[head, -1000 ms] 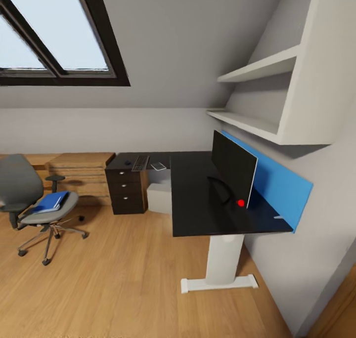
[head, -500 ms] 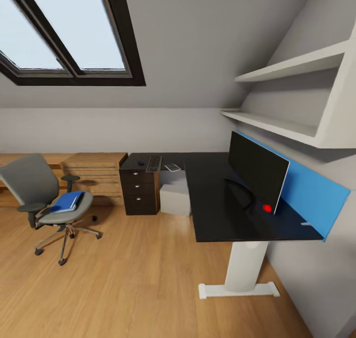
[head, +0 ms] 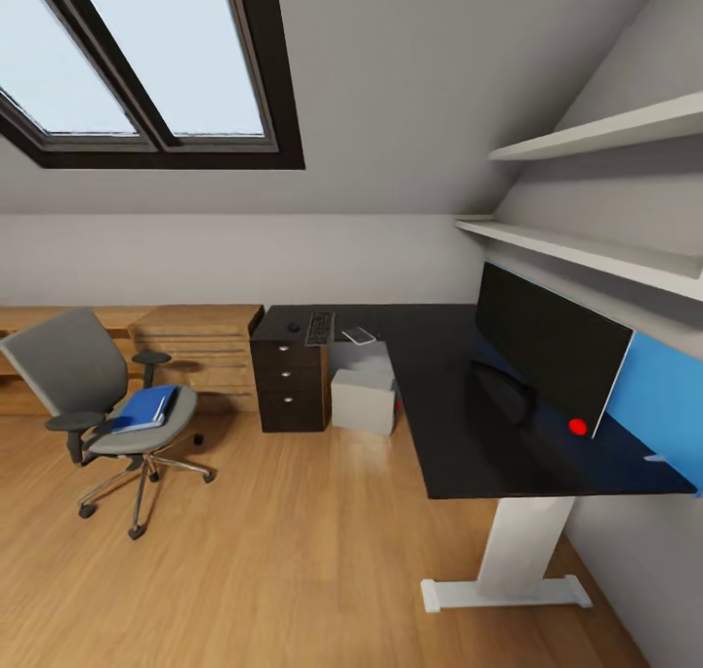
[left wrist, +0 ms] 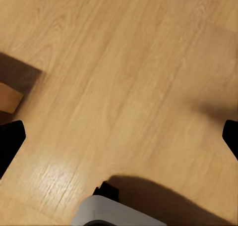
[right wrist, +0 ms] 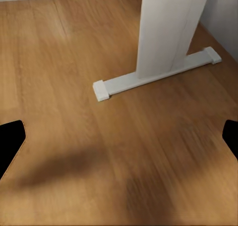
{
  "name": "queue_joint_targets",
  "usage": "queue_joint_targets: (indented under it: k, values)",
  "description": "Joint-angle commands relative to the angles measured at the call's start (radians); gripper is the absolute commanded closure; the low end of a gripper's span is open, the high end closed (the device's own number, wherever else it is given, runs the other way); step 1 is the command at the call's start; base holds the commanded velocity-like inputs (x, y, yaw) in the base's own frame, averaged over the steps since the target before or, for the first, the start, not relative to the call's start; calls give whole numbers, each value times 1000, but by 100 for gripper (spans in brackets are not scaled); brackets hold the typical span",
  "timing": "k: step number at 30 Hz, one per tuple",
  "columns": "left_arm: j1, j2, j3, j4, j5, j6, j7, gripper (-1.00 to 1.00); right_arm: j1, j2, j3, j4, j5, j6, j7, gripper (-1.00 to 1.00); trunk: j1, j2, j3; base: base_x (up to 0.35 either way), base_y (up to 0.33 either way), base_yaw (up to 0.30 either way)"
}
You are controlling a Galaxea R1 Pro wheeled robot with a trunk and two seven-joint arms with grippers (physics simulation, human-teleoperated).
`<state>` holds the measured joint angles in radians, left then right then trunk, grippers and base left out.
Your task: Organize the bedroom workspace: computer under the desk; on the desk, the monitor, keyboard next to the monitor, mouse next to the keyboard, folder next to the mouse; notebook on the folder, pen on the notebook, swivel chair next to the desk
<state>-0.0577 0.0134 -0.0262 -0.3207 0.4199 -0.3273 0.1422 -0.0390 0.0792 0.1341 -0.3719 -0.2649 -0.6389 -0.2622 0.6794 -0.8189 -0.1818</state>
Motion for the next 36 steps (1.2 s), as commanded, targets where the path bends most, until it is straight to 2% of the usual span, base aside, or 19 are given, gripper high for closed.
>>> queue_joint_targets:
  k: [1,16,36]
  values:
    - [-1,0,-3,0,2,-2,4,-100,-1,-1,9,0,-8,-4,-6,-100,1,-1,-1,185,307,0]
    - [-1,0,-3,0,2,-1,4,-100,-1,-4,7,28,-7,-4,66,-100,1,-1,-1,175,308,0]
    - [-1,0,-4,19,0,-2,4,-100,0,-3,7,30,-7,-4,74,-100,1,-1,-1,224,271,0]
